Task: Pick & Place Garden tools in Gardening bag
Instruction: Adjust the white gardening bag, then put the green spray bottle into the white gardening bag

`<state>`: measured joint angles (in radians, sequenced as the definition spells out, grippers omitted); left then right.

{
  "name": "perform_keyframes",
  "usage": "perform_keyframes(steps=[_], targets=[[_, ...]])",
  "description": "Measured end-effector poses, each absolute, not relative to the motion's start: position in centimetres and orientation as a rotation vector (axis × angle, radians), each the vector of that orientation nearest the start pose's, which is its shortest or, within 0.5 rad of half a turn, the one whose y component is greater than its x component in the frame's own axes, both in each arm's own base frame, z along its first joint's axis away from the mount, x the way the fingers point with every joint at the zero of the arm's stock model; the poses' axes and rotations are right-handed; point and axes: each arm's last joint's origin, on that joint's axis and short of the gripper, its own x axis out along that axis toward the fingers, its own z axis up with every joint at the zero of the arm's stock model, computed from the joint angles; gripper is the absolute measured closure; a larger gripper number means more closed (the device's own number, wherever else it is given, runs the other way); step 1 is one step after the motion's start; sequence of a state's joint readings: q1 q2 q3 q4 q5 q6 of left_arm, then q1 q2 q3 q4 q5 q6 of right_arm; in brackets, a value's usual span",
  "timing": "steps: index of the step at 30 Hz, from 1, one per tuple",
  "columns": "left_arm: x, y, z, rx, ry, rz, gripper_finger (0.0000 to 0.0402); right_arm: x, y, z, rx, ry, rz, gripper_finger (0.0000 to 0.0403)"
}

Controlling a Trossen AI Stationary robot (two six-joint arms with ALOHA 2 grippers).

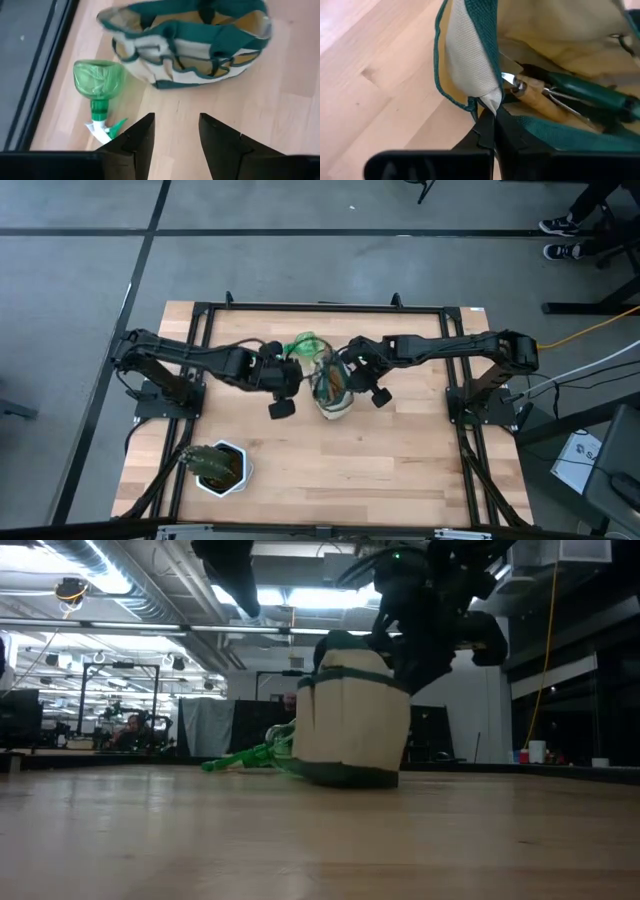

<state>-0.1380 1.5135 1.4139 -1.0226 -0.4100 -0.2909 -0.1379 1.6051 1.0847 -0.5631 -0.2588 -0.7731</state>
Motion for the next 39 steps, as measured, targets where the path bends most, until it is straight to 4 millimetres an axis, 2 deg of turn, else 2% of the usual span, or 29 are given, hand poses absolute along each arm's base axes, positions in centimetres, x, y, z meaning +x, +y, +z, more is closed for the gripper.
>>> perform_keyframes(steps=[6, 14, 20, 26, 31, 34, 39], targets=[[29.6, -0.6, 31.7, -0.005, 1.039, 0.450, 0.0252, 31.3, -3.6, 21.1, -0.408, 0.985, 0.478, 0.0380], [29.7, 0.4, 31.7, -0.028, 1.037, 0.473, 0.0253, 31.3, -3.6, 21.2, -0.386, 0.987, 0.467, 0.0298], [29.7, 1.4, 31.7, -0.032, 1.043, 0.477, 0.0253, 31.8, -3.9, 24.2, -0.343, 1.005, 0.444, 0.0222], [29.7, 2.8, 31.7, -0.030, 1.049, 0.480, 0.0258, 31.4, -3.8, 26.4, -0.334, 1.042, 0.458, 0.0193], [30.3, 4.7, 30.7, -0.047, 1.100, 0.450, 0.0258, 29.3, -3.9, 28.5, -0.311, 1.030, 0.461, 0.0196], [30.6, 6.0, 30.0, -0.044, 1.134, 0.454, 0.0258, 27.2, -4.2, 29.7, -0.235, 0.982, 0.435, 0.0200], [31.0, 8.1, 28.6, 0.006, 1.203, 0.446, 0.0258, 24.1, -4.4, 30.0, -0.177, 0.871, 0.322, 0.0206]])
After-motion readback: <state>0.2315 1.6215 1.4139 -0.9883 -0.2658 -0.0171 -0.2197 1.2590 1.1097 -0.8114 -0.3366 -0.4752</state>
